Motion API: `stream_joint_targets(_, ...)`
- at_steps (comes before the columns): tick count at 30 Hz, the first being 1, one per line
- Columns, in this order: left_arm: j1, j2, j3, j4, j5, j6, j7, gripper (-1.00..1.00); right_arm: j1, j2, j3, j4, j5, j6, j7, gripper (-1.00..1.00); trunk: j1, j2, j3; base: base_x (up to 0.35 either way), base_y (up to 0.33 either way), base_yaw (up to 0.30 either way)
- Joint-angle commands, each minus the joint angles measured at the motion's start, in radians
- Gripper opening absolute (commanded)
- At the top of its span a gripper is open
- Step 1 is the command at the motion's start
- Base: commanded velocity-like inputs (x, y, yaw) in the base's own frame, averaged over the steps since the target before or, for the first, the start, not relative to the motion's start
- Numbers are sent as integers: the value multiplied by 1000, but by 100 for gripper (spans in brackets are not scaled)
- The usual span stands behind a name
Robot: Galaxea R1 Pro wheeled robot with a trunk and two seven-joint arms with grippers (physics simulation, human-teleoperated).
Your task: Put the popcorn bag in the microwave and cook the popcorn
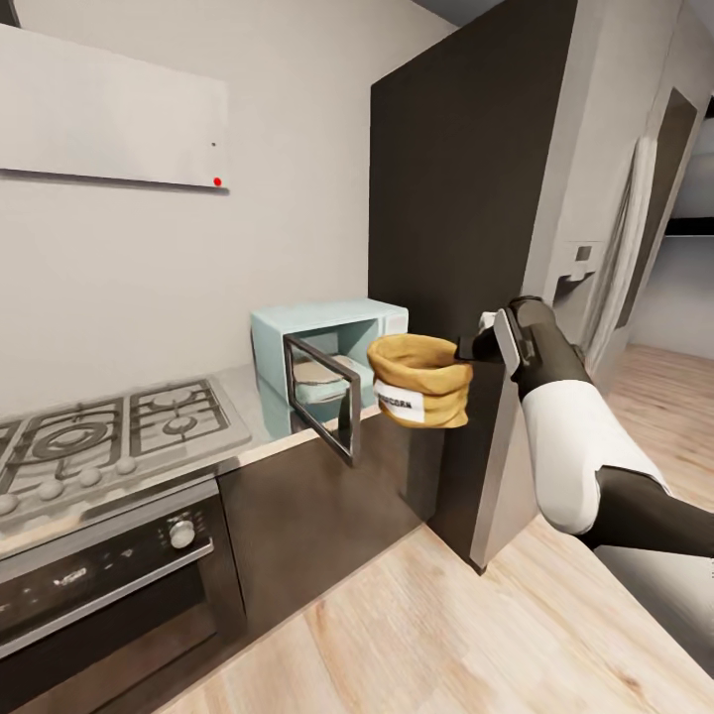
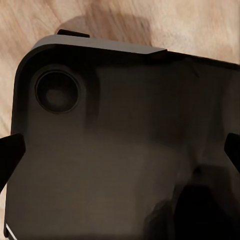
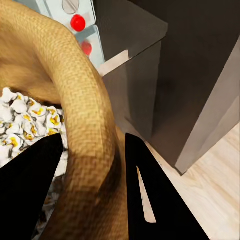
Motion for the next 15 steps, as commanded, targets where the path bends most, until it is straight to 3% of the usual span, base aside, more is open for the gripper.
stream_joint_targets(1, 0, 0, 1, -1, 7, -2, -2, 100, -1, 3, -4, -1, 8, 3, 2, -100, 0, -1, -1, 2, 0, 0)
stream_joint_targets(9, 0, 0, 2, -1, 7, -3, -2, 100, -1, 6, -9, -1, 7, 3, 2, -100, 0, -1, -1, 0, 0, 23)
stream_joint_targets(15, 0, 0, 1, -1, 7, -3, -2, 100, -1, 6, -10, -1, 8, 3, 2, -100, 0, -1, -1, 0, 0, 247)
